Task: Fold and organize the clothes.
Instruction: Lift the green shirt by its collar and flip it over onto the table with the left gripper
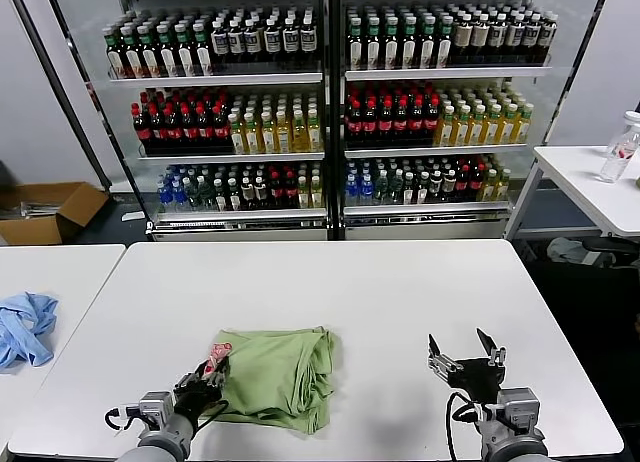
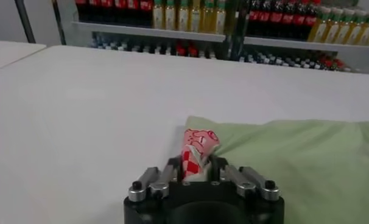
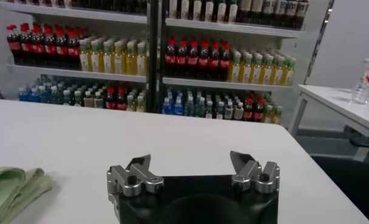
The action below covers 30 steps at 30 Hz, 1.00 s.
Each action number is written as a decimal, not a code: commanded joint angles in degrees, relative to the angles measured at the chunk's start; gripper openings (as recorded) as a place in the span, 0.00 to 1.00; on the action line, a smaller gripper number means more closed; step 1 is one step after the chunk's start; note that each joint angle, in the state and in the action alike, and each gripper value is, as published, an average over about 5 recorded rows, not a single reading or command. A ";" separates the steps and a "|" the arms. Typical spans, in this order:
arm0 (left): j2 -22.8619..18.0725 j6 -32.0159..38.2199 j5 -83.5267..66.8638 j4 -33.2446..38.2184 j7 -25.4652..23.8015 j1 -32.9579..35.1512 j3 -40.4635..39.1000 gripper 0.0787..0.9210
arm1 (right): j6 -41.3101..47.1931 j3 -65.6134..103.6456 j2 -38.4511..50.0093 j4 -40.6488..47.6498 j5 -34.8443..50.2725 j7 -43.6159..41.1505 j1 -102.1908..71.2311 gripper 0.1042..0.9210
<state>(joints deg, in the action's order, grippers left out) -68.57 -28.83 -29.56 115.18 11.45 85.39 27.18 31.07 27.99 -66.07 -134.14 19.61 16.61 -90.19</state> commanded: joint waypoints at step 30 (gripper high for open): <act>-9.31 -4.22 0.45 20.90 -0.37 1.82 -20.40 0.04 | -0.38 1.52 0.36 -0.04 0.31 -0.14 -0.49 0.88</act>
<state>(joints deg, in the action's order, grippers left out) -61.56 -32.81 -32.37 128.88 9.70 88.91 49.40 30.70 28.73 -65.78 -133.93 19.92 16.41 -90.01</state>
